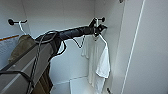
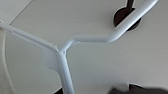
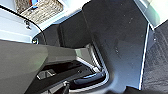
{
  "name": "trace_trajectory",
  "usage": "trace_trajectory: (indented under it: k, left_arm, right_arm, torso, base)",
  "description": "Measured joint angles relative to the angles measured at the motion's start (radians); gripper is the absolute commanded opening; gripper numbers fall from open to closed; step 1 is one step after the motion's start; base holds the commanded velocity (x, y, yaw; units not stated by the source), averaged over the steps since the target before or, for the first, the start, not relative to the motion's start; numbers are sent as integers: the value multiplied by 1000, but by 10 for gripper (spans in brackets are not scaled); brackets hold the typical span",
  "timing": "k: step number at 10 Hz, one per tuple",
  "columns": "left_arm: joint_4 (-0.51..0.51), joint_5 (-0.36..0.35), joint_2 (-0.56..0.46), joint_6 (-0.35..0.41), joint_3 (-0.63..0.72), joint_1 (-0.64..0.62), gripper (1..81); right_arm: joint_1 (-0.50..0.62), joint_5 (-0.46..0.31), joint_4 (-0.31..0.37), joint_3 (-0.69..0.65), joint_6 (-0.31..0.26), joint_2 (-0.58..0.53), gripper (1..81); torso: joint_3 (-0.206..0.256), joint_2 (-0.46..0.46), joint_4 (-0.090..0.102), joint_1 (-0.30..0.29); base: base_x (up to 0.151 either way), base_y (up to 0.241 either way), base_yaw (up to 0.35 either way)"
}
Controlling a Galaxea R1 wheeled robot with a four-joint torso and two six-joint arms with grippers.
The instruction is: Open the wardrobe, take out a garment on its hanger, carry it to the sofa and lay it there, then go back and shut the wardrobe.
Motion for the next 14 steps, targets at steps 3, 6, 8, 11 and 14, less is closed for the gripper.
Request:
trace_trajectory:
  k: [3, 6, 8, 11, 14]
  left_arm:
    - [19, 9, 6, -33, -8, 14, 10]
    - [23, 9, -21, -29, 13, 17, 10]
    - [24, 18, -75, -27, 68, 11, 10]
    - [25, 36, -171, -18, 204, -63, 10]
    - [29, 33, -264, -15, 355, -110, 10]
  right_arm:
    - [0, 0, 0, 0, 1, 0, 811]
    - [0, 1, 0, 0, 0, 0, 811]
    - [0, 0, 0, 0, 0, 0, 811]
    - [0, 0, 0, 0, -1, 0, 811]
    - [0, -3, 0, 0, -3, -1, 811]
  torso:
    - [0, 0, 0, 0]
    - [0, 0, 0, 1]
    - [0, 0, 0, 1]
    - [-1, 1, 0, 2]
    - [-1, 1, 54, 2]
  base:
    - [0, 0, 0]
    - [0, 0, 0]
    - [0, 0, 0]
    - [0, 0, 0]
    - [0, 0, 0]
